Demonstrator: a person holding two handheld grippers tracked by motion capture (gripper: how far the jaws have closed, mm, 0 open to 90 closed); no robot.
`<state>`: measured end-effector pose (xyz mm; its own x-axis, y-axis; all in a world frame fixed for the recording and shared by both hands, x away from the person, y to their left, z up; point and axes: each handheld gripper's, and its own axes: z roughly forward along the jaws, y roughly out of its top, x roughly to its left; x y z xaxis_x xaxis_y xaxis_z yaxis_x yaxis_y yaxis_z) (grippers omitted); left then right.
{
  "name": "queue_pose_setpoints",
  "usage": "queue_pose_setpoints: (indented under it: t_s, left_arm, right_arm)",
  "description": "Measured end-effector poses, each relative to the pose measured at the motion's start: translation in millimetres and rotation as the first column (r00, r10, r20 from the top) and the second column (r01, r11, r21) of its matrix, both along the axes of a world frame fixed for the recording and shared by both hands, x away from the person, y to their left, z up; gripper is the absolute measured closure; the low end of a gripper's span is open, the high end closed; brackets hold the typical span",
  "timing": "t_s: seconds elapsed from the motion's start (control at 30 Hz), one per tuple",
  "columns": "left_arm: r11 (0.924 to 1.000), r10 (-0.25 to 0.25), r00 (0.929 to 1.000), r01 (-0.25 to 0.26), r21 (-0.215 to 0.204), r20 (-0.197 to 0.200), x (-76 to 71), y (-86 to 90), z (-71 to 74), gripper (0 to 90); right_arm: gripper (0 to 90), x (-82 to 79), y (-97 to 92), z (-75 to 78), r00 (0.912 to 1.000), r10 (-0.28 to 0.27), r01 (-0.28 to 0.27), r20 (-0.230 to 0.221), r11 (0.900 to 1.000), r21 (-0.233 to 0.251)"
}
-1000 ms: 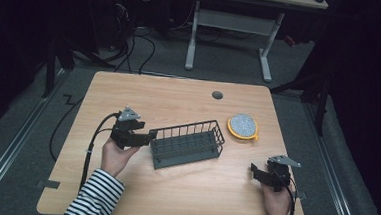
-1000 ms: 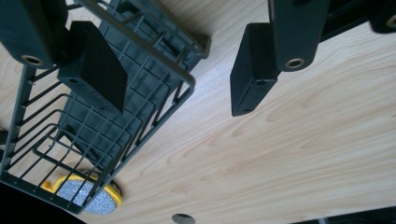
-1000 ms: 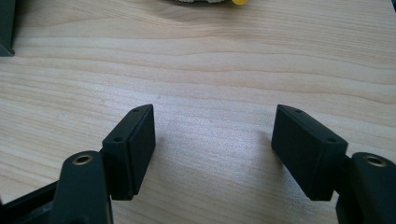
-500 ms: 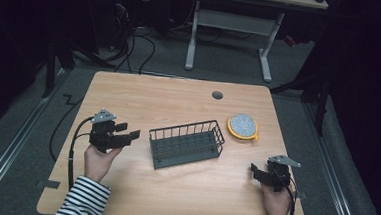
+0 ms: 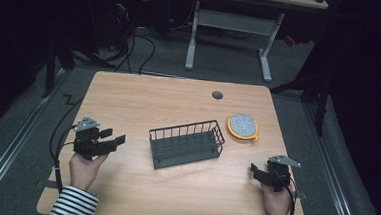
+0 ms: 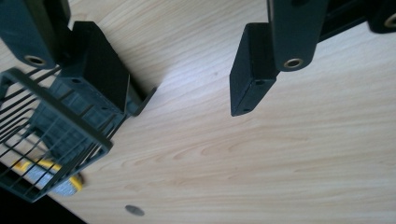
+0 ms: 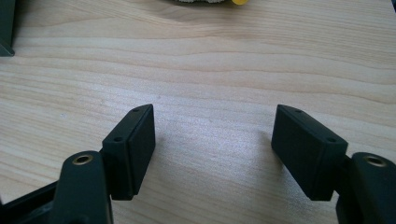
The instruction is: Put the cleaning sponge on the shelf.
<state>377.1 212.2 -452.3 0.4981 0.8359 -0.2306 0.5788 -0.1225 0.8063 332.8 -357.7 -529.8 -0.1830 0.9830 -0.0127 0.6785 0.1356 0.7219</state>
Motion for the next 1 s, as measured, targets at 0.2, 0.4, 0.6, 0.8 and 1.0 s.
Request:
queue_pose_setpoints:
  t_s: [0.2,0.4,0.6,0.8,1.0]
  left_arm:
    - [0.9992,0.04,0.999,-0.04,0.005,-0.02,-7.4,7.0,-13.2,36.4]
    - [0.998,0.055,0.9975,-0.053,0.033,-0.045,-9.6,7.5,-29.9,36.5]
    - [0.996,0.075,0.9942,-0.071,0.054,-0.077,-10.4,7.8,-47.5,36.5]
    - [0.9923,0.096,0.9916,-0.088,0.087,-0.087,-7.3,6.9,-59.9,36.8]
    - [0.9845,0.116,0.9907,-0.106,0.14,-0.07,0.6,4.3,-67.5,36.5]
  right_arm:
    - [30.4,0.0,0.0,0.0,1.0,0.0,0.0,0.0,1.0,0.0]
    - [30.4,0.0,0.1,0.1,1.0,-0.001,0.001,-0.002,1.0,-0.002]
    - [30.4,0.0,0.2,0.1,1.0,-0.001,0.001,-0.001,1.0,-0.003]
    - [30.4,0.0,0.3,-0.1,1.0,-0.001,0.001,0.001,1.0,-0.003]
    - [30.4,-0.1,0.7,-0.1,1.0,0.007,-0.007,0.002,1.0,-0.005]
